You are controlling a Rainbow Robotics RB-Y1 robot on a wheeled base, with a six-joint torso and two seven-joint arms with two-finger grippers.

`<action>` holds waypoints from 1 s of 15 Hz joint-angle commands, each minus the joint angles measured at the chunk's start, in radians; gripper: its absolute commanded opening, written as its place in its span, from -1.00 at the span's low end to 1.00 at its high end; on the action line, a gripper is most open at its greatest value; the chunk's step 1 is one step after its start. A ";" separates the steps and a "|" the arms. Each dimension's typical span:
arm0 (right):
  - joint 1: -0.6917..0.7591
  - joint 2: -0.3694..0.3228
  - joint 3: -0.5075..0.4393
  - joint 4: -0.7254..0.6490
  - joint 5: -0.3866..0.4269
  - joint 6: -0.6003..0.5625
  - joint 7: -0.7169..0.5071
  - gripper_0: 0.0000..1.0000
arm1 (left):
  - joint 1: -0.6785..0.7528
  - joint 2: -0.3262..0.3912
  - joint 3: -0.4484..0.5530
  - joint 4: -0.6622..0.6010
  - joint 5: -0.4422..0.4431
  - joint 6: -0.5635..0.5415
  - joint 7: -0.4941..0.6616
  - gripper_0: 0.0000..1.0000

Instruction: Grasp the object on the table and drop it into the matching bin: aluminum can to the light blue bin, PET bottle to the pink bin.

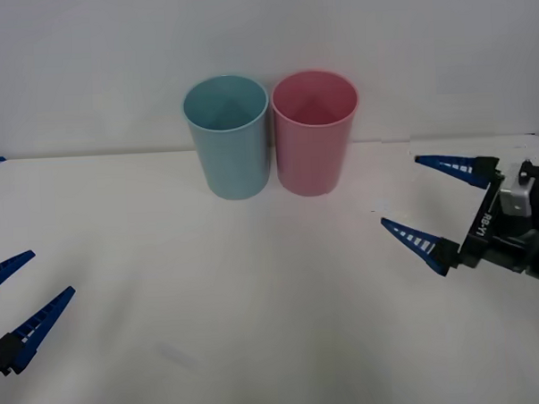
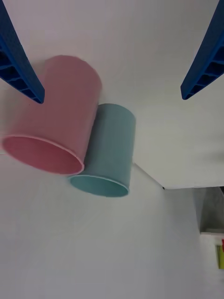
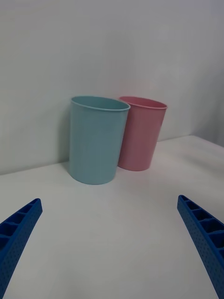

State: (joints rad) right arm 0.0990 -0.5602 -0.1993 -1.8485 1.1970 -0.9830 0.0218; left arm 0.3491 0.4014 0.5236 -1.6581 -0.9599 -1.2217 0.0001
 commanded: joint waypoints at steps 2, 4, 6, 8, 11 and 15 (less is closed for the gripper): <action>0.107 0.002 -0.071 0.002 -0.030 -0.043 0.087 1.00 | 0.000 0.000 0.000 0.000 0.000 0.000 0.000 1.00; 0.163 0.002 -0.109 0.005 -0.050 -0.062 0.079 1.00 | 0.000 0.000 0.000 0.000 0.000 0.000 0.000 1.00; 0.192 0.003 -0.135 0.035 -0.082 -0.099 0.075 1.00 | 0.000 0.000 0.000 0.000 0.000 0.000 0.000 1.00; 0.195 0.017 -0.189 0.097 -0.094 -0.174 0.069 1.00 | 0.000 0.000 0.000 0.000 0.000 0.000 0.000 1.00; 0.208 0.023 -0.238 0.155 -0.117 -0.218 0.063 1.00 | 0.000 0.000 0.000 0.000 0.000 0.000 0.000 1.00; 0.280 0.025 -0.285 0.155 -0.162 -0.209 0.046 1.00 | 0.000 0.000 0.000 0.000 0.000 0.000 0.000 1.00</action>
State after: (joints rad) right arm 0.3665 -0.5342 -0.4787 -1.6935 1.0438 -1.1929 0.0691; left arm 0.3491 0.4014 0.5236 -1.6581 -0.9599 -1.2217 0.0000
